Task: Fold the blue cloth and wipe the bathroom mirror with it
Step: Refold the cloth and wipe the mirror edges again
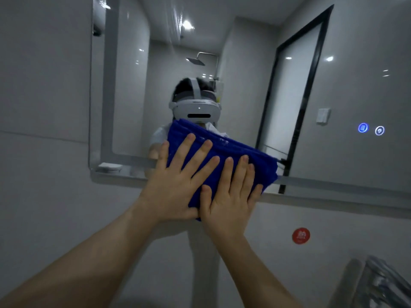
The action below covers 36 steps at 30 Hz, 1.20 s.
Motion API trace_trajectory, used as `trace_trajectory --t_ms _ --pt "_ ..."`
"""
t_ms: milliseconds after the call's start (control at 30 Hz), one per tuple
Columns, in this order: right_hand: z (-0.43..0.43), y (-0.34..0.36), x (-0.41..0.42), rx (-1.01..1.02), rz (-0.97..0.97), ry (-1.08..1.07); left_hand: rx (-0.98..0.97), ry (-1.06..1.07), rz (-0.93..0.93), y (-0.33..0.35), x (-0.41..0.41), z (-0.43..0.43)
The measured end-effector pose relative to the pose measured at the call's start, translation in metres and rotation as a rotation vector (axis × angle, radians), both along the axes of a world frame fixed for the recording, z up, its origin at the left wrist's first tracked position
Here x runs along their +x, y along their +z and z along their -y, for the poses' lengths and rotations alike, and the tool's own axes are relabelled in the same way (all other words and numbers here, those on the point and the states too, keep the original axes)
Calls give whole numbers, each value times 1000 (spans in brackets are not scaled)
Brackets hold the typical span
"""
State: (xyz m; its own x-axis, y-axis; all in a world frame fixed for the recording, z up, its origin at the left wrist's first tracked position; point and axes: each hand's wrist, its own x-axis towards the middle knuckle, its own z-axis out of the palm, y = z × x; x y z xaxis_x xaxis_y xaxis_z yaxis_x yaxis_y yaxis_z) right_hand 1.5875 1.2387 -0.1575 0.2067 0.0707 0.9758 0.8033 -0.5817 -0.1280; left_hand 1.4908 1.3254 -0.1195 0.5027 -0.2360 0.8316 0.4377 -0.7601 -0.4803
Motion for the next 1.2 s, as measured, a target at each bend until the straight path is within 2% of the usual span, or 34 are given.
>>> trace_trajectory --t_ms 267,400,533,633,800,900,1033,1200 --pt "2 6 -11 -59 -64 5 -6 -49 -85 11 -12 -5" --pt "-12 39 -28 -81 -47 20 -51 38 -73 36 -30 -19" --pt "-33 92 -47 -80 -4 65 -134 98 -29 73 -48 -36" --pt "-43 138 -53 -44 35 91 -123 124 2 114 -55 -44" --pt "-44 229 -48 -66 184 133 -187 130 138 185 -51 -45" --pt "-40 281 -48 -85 206 142 -204 147 182 232 -46 -42" --pt "-29 354 -45 -199 216 163 -274 195 214 300 -44 -27" --pt "-13 440 -33 -320 291 134 -350 136 337 365 -23 -16"
